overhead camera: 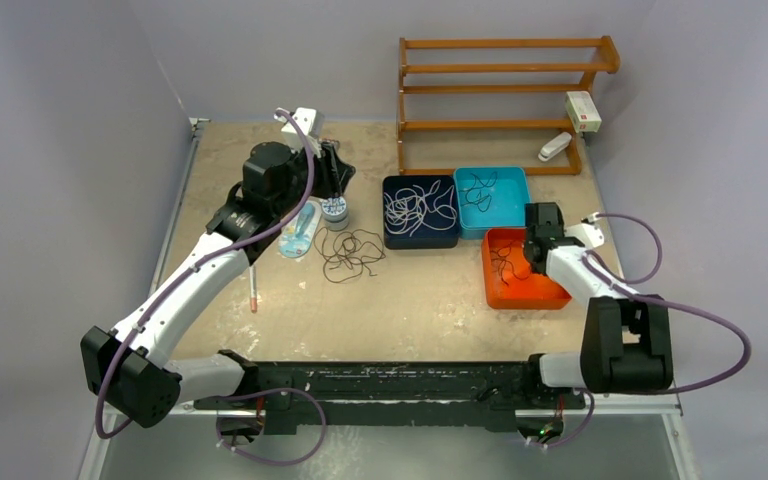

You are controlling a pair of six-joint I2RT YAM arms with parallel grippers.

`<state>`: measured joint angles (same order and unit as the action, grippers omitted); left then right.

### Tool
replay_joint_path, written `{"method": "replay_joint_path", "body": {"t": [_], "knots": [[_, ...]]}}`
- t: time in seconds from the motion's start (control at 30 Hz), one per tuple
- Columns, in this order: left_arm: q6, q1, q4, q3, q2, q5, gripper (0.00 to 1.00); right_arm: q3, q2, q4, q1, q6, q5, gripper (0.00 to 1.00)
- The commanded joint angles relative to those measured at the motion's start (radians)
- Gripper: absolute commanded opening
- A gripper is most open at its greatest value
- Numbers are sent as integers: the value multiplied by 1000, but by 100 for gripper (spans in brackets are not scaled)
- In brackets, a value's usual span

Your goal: Untangle the cables

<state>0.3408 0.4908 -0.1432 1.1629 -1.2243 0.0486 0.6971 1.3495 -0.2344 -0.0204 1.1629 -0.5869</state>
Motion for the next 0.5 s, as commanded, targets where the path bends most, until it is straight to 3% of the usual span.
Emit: {"method": "replay_joint_path", "body": {"t": [0.0, 0.37, 0.47], "knots": [[11, -12, 45, -4, 0, 18, 39, 49, 24, -32, -76, 52, -40, 0], [12, -16, 44, -4, 1, 23, 39, 50, 39, -28, -130, 78, -19, 0], [12, -17, 43, -4, 1, 23, 40, 56, 9, -43, -130, 72, -42, 15]]}}
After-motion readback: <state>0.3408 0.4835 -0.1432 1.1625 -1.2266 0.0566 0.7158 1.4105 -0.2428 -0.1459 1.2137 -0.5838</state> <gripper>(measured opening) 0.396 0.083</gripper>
